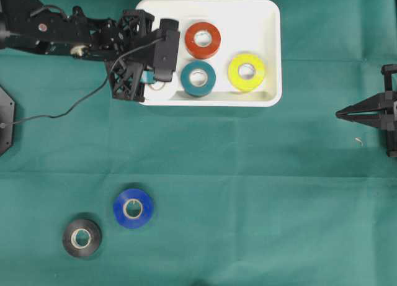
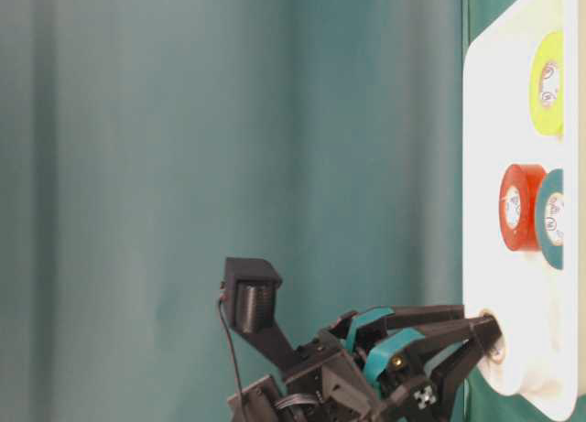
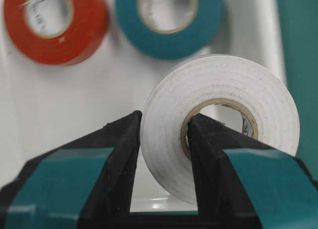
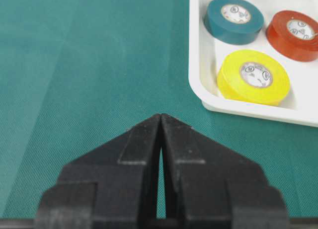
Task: Put the tape into the white case with the left arm.
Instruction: 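Lift the white roll into the tray's left side and release it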
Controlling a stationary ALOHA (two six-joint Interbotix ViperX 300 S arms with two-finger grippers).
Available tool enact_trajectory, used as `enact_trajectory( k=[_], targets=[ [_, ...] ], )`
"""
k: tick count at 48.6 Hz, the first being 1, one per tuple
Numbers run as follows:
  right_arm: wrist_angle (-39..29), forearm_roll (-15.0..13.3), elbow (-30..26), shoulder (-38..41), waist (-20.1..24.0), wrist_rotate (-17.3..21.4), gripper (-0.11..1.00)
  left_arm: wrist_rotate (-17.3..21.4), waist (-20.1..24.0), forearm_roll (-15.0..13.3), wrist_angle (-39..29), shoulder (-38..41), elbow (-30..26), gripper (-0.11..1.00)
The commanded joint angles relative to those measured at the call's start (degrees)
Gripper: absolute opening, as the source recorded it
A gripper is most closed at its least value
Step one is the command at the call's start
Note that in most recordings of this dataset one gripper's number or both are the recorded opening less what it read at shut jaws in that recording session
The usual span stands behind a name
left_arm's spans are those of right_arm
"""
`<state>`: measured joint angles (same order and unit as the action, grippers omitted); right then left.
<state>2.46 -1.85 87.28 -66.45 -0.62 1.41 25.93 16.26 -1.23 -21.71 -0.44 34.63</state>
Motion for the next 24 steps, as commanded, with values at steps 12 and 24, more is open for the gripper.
enact_trajectory(
  k=[12, 24],
  targets=[
    [0.62, 0.0, -0.53, 0.44, 0.0, 0.09, -0.09, 0.18, 1.32, 0.09, 2.2, 1.49, -0.88, 0.27],
    [0.62, 0.0, -0.62, 0.44, 0.0, 0.09, -0.09, -0.44, 1.32, 0.0, 2.11, 1.41, -0.88, 0.27]
  ],
)
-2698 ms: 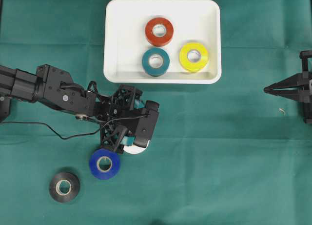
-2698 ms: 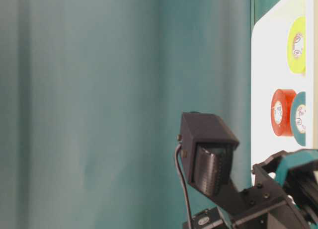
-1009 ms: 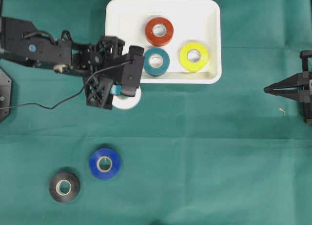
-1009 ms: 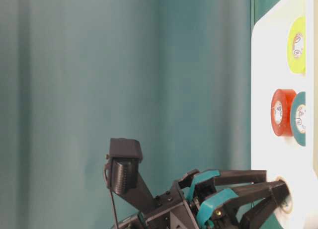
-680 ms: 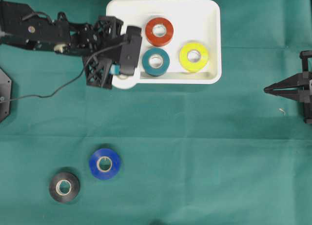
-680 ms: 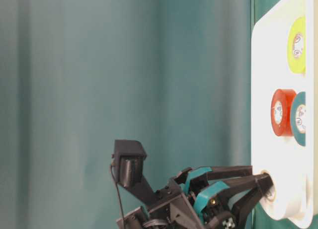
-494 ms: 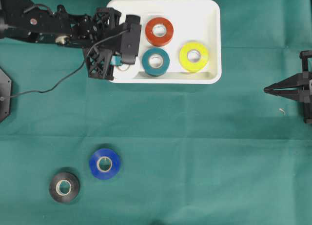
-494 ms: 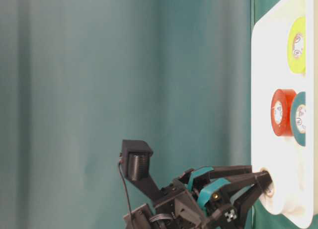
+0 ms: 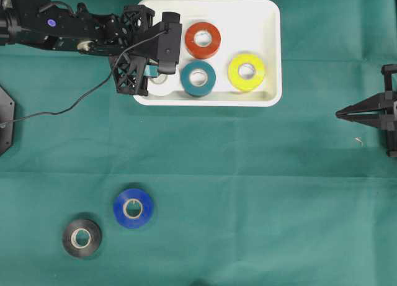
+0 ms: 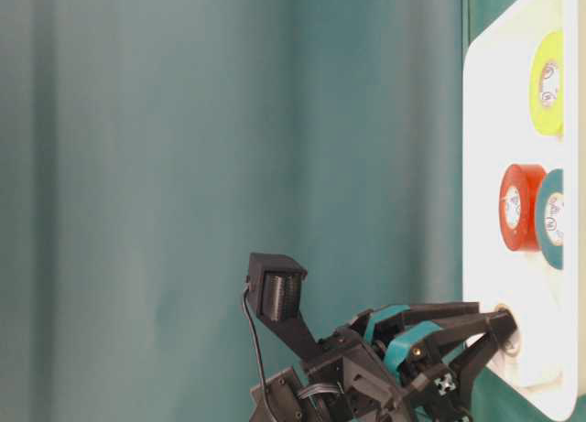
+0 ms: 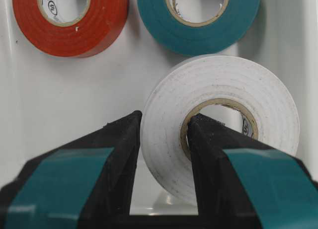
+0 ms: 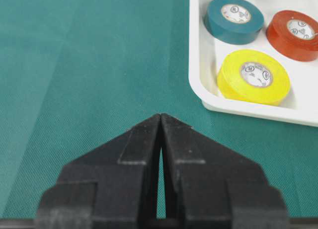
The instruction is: Put the tape into the white case with the left arm.
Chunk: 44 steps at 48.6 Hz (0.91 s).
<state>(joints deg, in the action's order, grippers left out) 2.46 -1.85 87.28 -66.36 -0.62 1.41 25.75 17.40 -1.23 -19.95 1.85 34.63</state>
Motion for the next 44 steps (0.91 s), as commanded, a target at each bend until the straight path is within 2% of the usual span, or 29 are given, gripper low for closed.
enact_trajectory(
  k=[1, 7, 15, 18, 24, 36, 44],
  targets=[
    [0.62, 0.0, -0.62, 0.35, 0.0, 0.09, -0.09, -0.26, 0.18, -0.09, 0.35, -0.88, -0.88, 0.27],
    [0.62, -0.09, -0.62, 0.35, 0.0, 0.09, -0.09, -0.35, 0.18, -0.09, 0.44, -0.97, -0.62, 0.3],
    [0.62, 0.0, -0.62, 0.35, 0.0, 0.09, -0.09, -0.35, 0.18, -0.09, 0.44, -1.58, -0.53, 0.76],
    [0.62, 0.0, -0.62, 0.35, 0.0, 0.09, -0.09, -0.26, 0.18, -0.09, 0.44, -1.93, -0.35, 0.89],
    [0.62, 0.0, -0.62, 0.35, 0.0, 0.09, -0.09, -0.26, 0.18, -0.09, 0.44, -2.46, 0.0, 0.86],
    [0.62, -0.09, -0.62, 0.35, 0.0, 0.09, -0.09, -0.44, -0.09, -0.26, 0.44, -3.34, 1.14, 0.85],
    [0.62, 0.0, -0.53, 0.35, 0.0, 0.09, -0.09, -2.02, -2.29, -0.26, 0.44, -7.03, 3.16, 0.85]
  ],
)
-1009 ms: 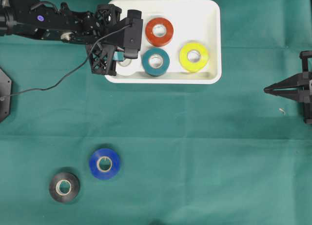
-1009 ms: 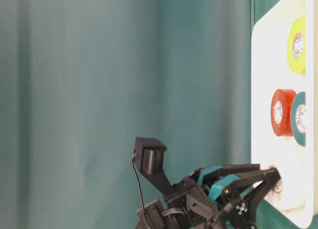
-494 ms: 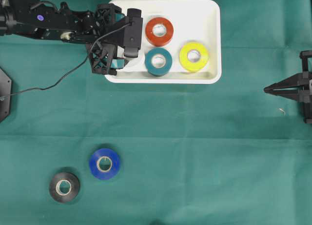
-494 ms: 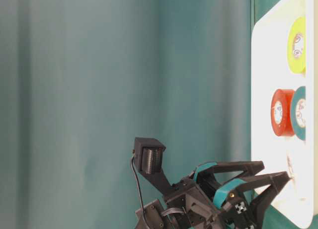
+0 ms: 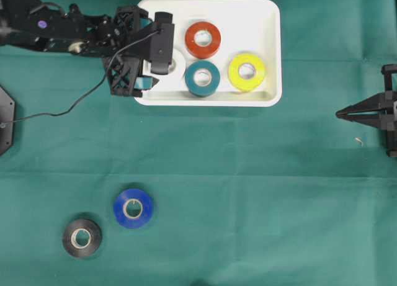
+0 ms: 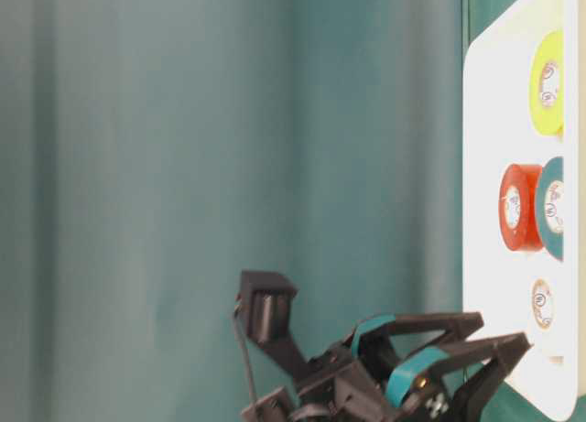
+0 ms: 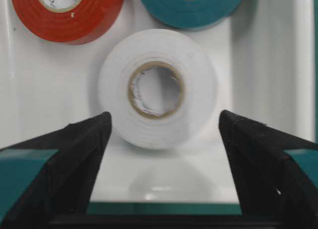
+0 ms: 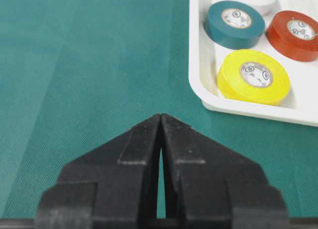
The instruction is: Put the tape into the white case with the left arm.
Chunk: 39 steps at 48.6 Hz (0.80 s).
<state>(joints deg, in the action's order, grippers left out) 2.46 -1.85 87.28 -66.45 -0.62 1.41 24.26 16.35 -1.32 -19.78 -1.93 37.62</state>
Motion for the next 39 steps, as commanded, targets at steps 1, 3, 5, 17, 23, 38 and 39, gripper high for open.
enact_trajectory(
  k=[1, 3, 5, 17, 23, 38, 39],
  targets=[
    [0.62, 0.0, -0.62, 0.44, 0.0, 0.09, -0.09, -0.88, -1.67, -0.18, 0.26, -3.87, 0.44, 0.85],
    [0.62, 0.0, -0.62, 0.44, -0.09, 0.09, -0.09, -1.41, -2.37, -0.18, 0.18, -5.19, 1.14, 0.85],
    [0.62, 0.0, -0.62, 0.44, 0.0, 0.09, -0.09, -2.2, -3.25, -0.18, 0.26, -6.68, 1.85, 0.85],
    [0.62, 0.0, -0.62, 0.44, 0.0, 0.09, -0.09, -6.5, -6.86, -0.18, 0.26, -14.24, 6.15, 0.85],
    [0.62, -0.09, -0.62, 0.44, 0.0, 0.09, -0.09, -8.7, -8.79, -0.18, 0.26, -18.02, 8.96, 0.85],
    [0.62, 0.0, -0.62, 0.44, 0.0, 0.09, -0.09, -13.89, -12.22, -0.26, 0.0, -27.33, 15.82, 0.85],
    [0.62, 0.0, -0.62, 0.44, 0.0, 0.09, -0.09, -14.15, -12.48, -0.26, -0.09, -27.86, 16.17, 0.85]
  ],
)
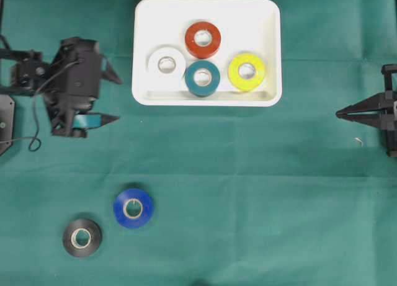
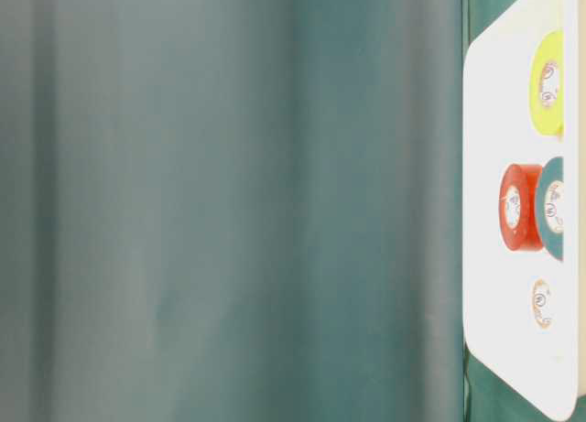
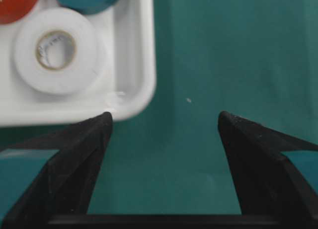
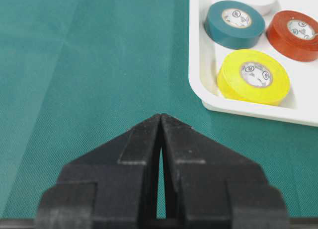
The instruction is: Put the tape into the white case with the left arm.
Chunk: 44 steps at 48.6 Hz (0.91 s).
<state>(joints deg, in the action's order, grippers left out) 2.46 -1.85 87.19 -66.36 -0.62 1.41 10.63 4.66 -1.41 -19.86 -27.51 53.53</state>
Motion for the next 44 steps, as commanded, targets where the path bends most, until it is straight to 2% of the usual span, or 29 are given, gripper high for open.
enact_trajectory(
  k=[1, 6, 31, 44],
  targets=[
    [0.62, -0.09, -0.53, 0.35, -0.09, 0.09, -0.09, -0.88, -0.97, -0.09, 0.0, -2.9, 0.62, 0.85],
    [0.62, -0.09, -0.53, 0.35, 0.0, 0.09, -0.09, -1.93, -2.29, -0.09, -0.26, -6.06, 2.46, 0.85],
    [0.62, 0.0, -0.44, 0.35, 0.0, 0.09, -0.09, -2.02, -6.5, -0.09, -2.64, -24.17, 13.1, 0.85],
    [0.62, 0.0, -0.53, 0.35, 0.0, 0.09, -0.09, -2.02, -6.77, -0.09, -2.81, -27.51, 14.94, 0.84]
  ],
)
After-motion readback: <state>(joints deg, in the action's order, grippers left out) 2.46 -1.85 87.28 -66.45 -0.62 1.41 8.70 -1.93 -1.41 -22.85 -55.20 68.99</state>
